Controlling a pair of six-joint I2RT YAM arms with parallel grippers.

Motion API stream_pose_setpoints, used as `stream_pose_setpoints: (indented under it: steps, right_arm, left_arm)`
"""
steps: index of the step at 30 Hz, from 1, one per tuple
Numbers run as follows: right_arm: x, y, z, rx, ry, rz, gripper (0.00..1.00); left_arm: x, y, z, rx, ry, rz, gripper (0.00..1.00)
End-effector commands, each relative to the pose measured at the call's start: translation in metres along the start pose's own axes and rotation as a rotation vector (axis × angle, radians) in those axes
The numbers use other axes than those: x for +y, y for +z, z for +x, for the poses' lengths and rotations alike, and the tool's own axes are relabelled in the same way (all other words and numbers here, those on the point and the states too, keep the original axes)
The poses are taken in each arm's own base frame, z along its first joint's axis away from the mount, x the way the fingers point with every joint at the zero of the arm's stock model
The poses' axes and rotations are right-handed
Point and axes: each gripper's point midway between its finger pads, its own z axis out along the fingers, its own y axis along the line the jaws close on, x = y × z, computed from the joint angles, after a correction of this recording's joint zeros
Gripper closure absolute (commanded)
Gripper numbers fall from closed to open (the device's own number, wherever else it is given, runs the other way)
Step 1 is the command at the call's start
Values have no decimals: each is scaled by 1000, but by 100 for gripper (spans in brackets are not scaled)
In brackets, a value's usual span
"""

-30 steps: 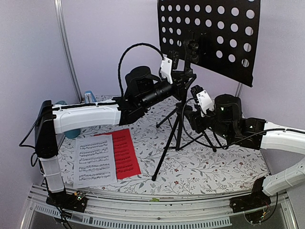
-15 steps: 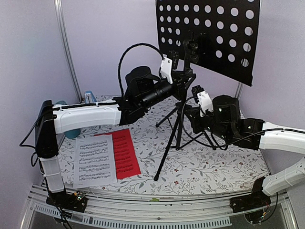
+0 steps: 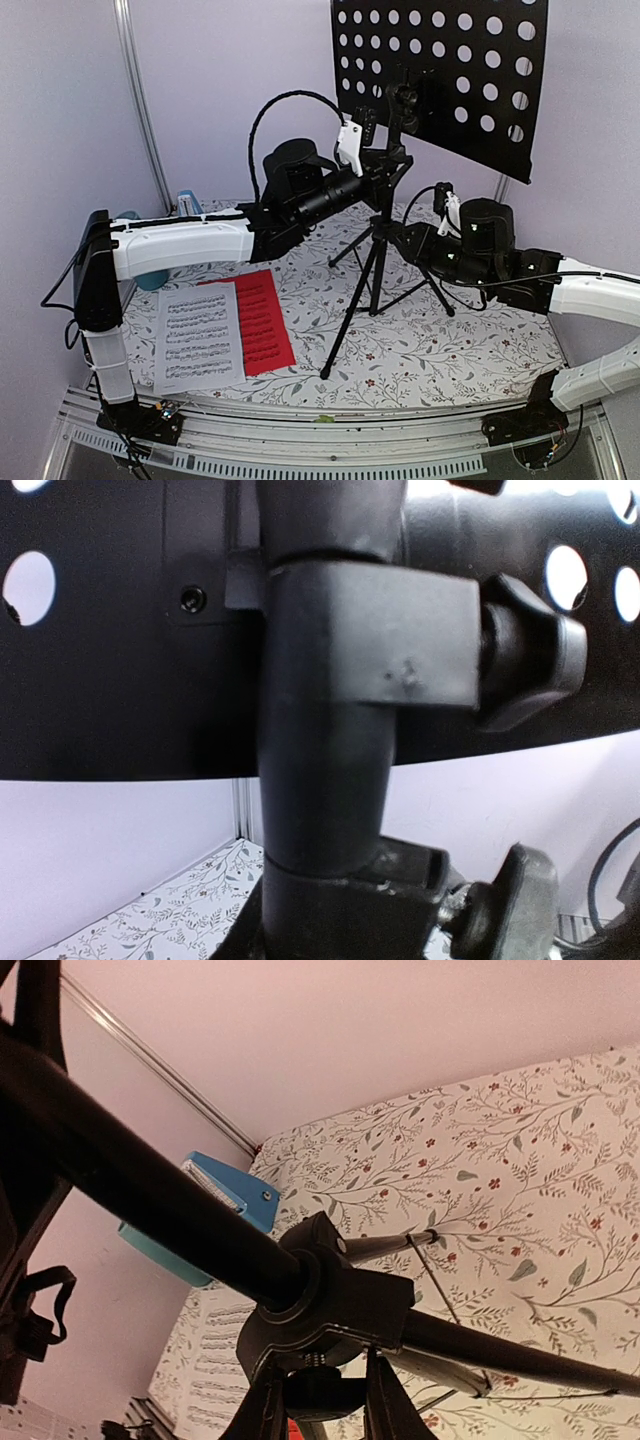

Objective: Set up the instrument practice props

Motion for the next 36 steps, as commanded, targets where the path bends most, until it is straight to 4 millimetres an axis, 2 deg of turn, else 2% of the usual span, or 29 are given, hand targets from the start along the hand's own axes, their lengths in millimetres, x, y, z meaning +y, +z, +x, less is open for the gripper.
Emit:
stream_pose_setpoints:
  steps: [1,4,11,15,17,21,24,27,29,31,36]
  right_arm:
    - [16,-8,22,121,291,-104,96]
    - [23,-15,19,120,421,-166,93]
    - [21,-17,24,176,647,-170,91]
    - [26,-18,23,182,701,-198,82]
    - [28,-19,18,169,684,-207,72]
    - [23,-26,7,104,560,-195,48]
    - [18,-35,-8,31,419,-171,29]
    - [16,-43,-24,-42,225,-144,16]
    - [15,-46,-32,-81,72,-124,15]
    - [14,-48,-37,-115,-59,-110,20]
    - [26,-58,-48,-218,-390,-163,24]
  left_arm:
    - [-4,-8,-72,-205,-40,23,100]
    - [-4,-8,-71,-203,-41,23,100]
    - [-4,-7,-68,-205,-48,23,100]
    - [-3,-7,-66,-208,-53,21,100]
    - [-3,-7,-66,-209,-53,20,100]
    - [-3,-8,-68,-213,-51,19,100]
    - [-3,-8,-70,-215,-47,17,100]
    - [-3,-9,-71,-217,-46,17,100]
    - [-3,-9,-71,-218,-46,16,100]
    - [-2,-9,-71,-219,-46,15,100]
    - [-2,-8,-72,-224,-51,15,100]
